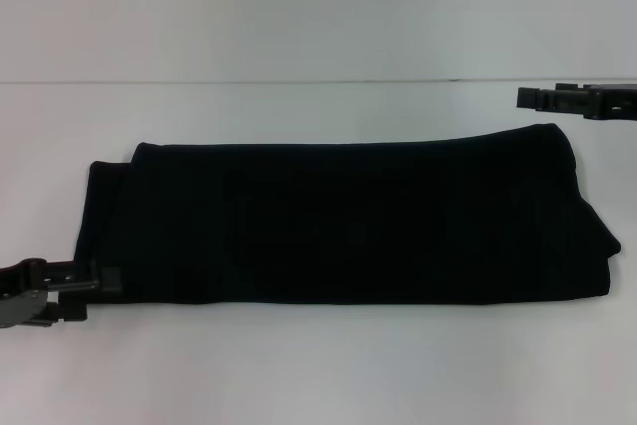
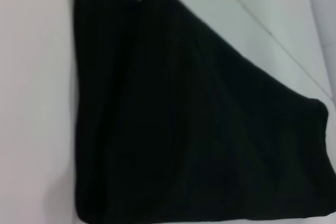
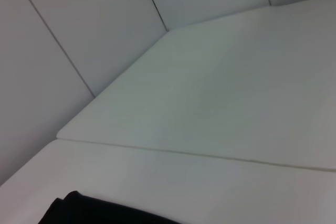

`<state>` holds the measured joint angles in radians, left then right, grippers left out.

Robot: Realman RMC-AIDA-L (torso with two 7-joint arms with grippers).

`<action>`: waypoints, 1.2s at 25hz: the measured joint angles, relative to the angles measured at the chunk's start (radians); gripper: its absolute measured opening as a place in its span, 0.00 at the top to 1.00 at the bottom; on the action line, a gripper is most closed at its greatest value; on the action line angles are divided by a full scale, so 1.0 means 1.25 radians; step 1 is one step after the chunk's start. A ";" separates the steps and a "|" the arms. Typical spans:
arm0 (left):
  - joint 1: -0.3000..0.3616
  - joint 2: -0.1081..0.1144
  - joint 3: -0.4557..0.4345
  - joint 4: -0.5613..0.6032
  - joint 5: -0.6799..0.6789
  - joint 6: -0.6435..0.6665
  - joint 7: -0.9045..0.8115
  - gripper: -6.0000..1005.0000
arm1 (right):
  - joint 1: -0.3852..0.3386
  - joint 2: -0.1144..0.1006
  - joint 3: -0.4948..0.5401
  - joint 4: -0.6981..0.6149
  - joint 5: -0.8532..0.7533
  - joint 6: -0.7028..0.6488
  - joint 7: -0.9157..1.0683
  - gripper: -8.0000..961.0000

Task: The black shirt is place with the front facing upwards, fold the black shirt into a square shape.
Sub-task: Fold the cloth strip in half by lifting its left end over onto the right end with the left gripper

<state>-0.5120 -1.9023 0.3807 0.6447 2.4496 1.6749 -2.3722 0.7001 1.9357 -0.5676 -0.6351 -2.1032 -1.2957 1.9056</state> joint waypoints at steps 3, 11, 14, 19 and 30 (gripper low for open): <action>-0.006 0.000 0.001 -0.001 0.012 -0.002 -0.017 0.04 | 0.002 -0.002 0.000 0.000 0.000 0.004 -0.001 0.02; -0.029 0.008 0.003 -0.039 0.065 -0.065 -0.040 0.04 | 0.002 -0.003 0.000 0.000 0.001 0.006 -0.001 0.02; -0.037 0.010 0.004 -0.044 0.085 -0.087 -0.044 0.04 | 0.002 -0.002 0.002 0.000 0.002 0.006 -0.001 0.02; -0.046 0.012 0.012 -0.045 0.094 -0.107 -0.046 0.04 | 0.001 -0.002 0.004 0.000 0.004 0.004 0.000 0.02; -0.065 0.018 0.027 -0.064 0.115 -0.142 -0.049 0.04 | 0.001 -0.002 0.007 0.000 0.006 0.002 0.004 0.02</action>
<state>-0.5927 -1.8801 0.4147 0.5645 2.5936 1.4974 -2.4331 0.7010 1.9328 -0.5587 -0.6351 -2.0955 -1.2926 1.9112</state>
